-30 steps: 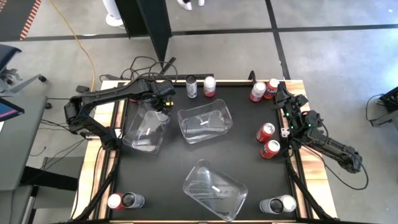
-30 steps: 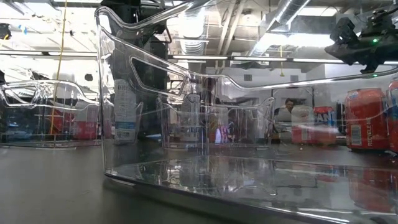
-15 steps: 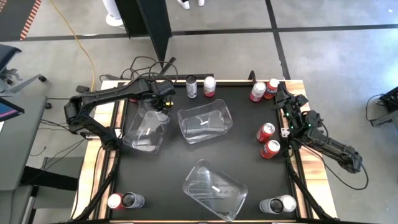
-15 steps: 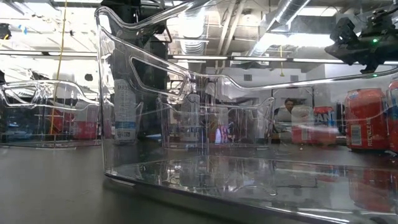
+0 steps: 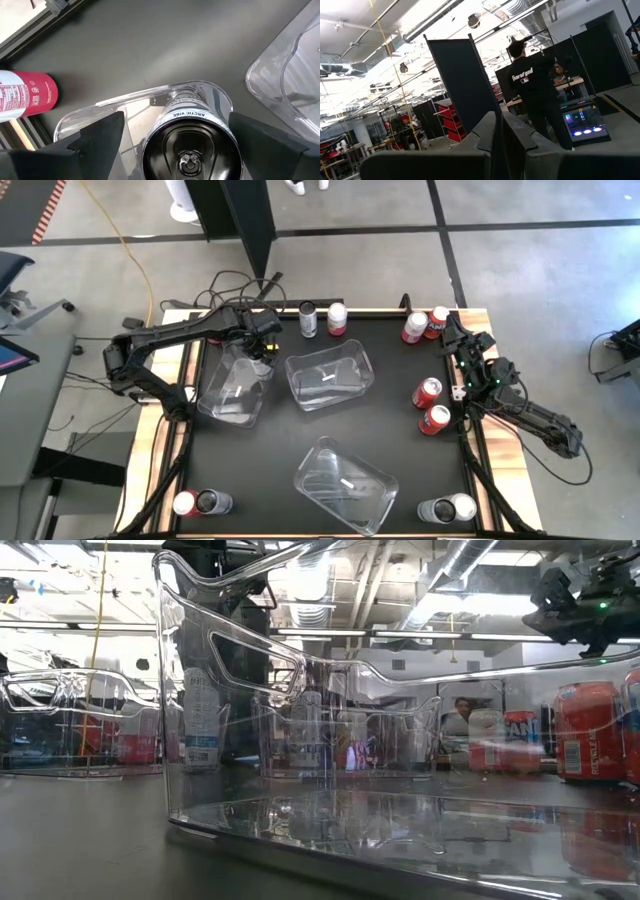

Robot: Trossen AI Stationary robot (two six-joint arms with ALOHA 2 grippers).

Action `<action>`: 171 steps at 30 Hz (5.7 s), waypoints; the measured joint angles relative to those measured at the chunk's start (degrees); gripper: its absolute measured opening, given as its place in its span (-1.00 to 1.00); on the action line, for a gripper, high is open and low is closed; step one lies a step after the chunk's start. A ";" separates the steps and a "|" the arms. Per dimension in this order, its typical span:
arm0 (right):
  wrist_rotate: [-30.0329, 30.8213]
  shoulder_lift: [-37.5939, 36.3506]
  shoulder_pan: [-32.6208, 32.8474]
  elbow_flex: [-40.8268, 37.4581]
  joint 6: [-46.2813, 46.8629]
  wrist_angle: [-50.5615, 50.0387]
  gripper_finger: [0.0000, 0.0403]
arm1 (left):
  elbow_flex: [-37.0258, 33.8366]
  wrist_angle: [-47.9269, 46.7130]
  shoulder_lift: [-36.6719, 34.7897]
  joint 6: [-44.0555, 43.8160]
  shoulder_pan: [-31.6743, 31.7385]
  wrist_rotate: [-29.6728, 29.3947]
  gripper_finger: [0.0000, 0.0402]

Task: Sort soda cans
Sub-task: Put the top left black soda can in the top left transparent bin, then put the top black soda can in the top left transparent bin

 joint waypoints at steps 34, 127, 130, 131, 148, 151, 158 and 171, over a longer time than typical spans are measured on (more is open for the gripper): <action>0.00 -0.01 -0.02 0.00 -0.02 -0.01 -0.75 | 3.39 10.53 -0.98 6.48 0.09 -5.34 0.77; -0.20 -0.01 -0.02 0.00 -0.02 0.08 -0.75 | 51.12 0.46 36.45 19.80 11.39 12.64 0.77; -0.20 -0.01 -0.02 0.00 -0.01 0.09 -0.75 | 51.06 0.28 36.52 19.62 11.17 12.45 0.77; -0.20 -0.01 -0.02 0.00 0.04 0.09 -0.75 | 51.06 0.34 36.52 19.31 11.17 12.25 0.77; -1.12 0.00 0.00 0.00 0.13 0.30 -0.75 | 51.06 -0.55 36.52 17.78 10.47 12.33 0.80; -1.38 0.00 0.00 0.00 0.15 0.47 -0.75 | 51.06 -0.39 36.53 17.72 10.49 12.18 0.87; -1.43 -0.02 0.00 0.00 0.15 0.46 -0.75 | 51.06 -0.33 36.54 17.84 10.49 9.99 0.97; -1.45 -0.01 0.00 0.00 0.15 0.48 -0.75 | 49.49 1.53 36.63 17.31 10.19 9.48 0.98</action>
